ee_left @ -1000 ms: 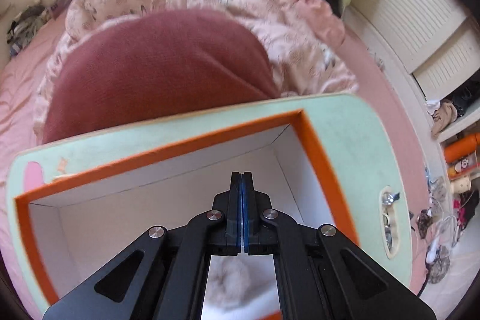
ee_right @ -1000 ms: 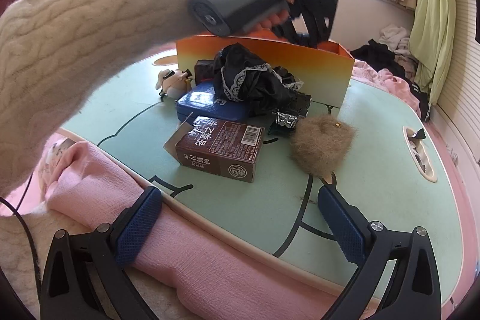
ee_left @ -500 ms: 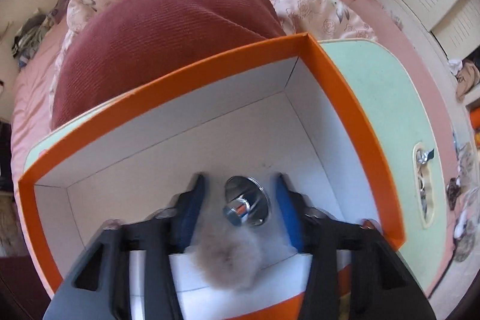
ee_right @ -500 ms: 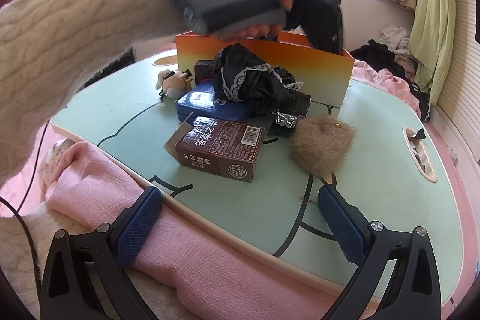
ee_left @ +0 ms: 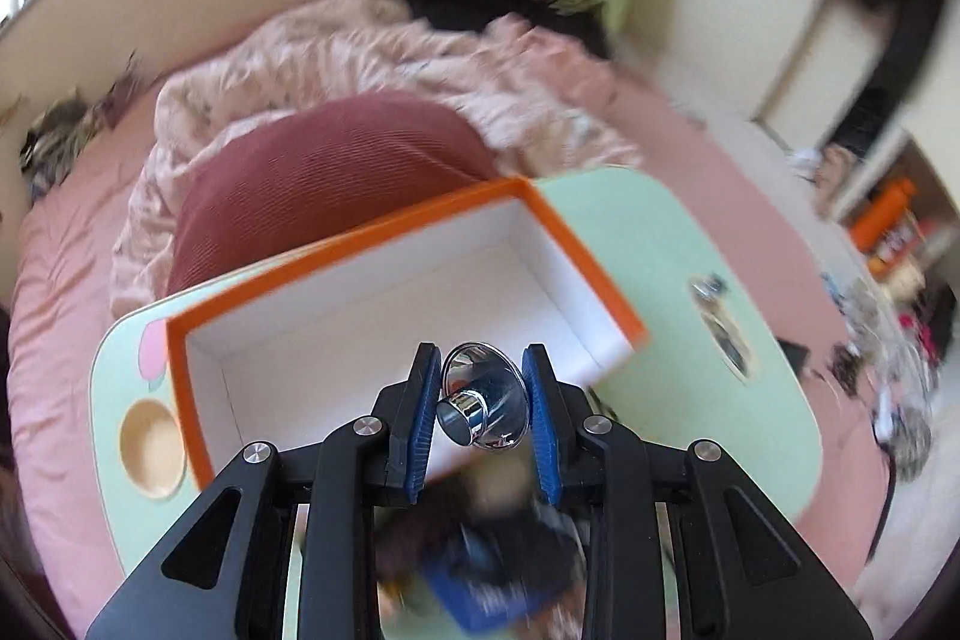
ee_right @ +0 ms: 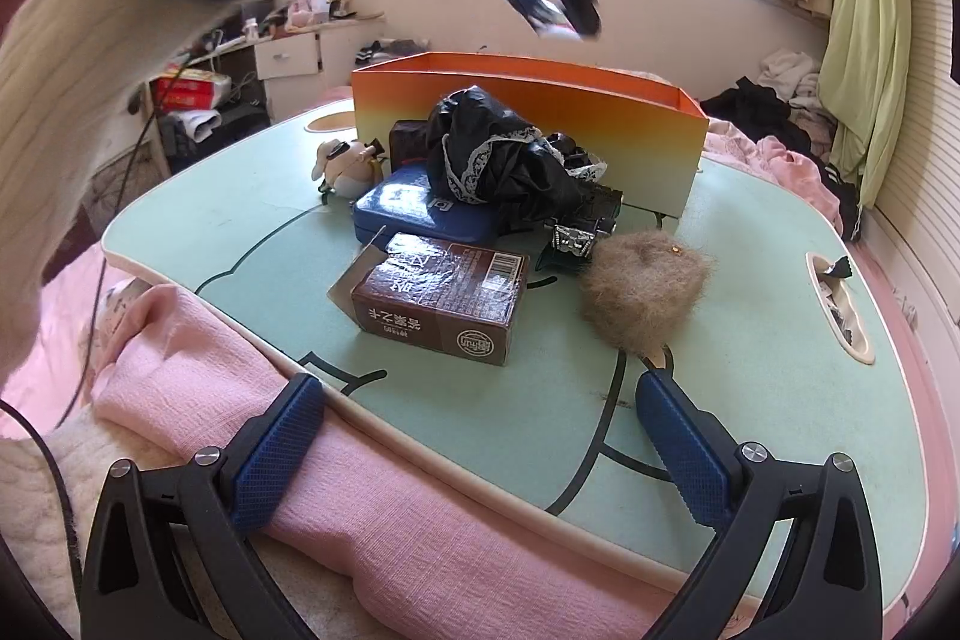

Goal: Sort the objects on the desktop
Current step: 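Lower the silver metal knob with the left gripper in front of the blue tin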

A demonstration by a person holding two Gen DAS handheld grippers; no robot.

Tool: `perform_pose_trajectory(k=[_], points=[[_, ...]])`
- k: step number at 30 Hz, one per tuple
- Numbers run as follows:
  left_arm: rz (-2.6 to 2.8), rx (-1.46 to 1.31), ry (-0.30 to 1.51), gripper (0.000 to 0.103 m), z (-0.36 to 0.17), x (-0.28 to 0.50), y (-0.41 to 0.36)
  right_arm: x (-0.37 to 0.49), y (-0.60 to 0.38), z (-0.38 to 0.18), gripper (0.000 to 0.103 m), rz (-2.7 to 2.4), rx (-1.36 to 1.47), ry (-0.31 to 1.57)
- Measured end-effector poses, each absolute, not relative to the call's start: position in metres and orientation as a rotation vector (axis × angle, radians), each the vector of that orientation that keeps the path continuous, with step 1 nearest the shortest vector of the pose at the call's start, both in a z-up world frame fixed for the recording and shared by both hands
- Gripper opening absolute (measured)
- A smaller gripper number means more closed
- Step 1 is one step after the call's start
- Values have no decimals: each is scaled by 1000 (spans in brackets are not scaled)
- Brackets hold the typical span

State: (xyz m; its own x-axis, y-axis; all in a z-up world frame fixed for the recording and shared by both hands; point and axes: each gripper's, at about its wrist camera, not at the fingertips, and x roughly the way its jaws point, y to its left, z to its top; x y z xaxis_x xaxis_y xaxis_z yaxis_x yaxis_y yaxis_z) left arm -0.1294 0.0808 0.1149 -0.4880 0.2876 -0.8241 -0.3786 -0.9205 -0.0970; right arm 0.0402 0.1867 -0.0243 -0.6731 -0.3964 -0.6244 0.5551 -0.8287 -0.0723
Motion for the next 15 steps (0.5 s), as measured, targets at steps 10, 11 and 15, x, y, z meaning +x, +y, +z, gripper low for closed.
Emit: perform_pose_trajectory(k=[10, 11, 15], points=[[2515, -1232, 78, 30, 57, -35, 19, 40, 186, -25, 103, -2448, 833, 348], [2493, -1241, 63, 30, 50, -34, 19, 40, 186, -25, 103, -2448, 833, 348], [2478, -1168, 7, 31, 39, -33, 24, 40, 186, -25, 103, -2448, 833, 348]])
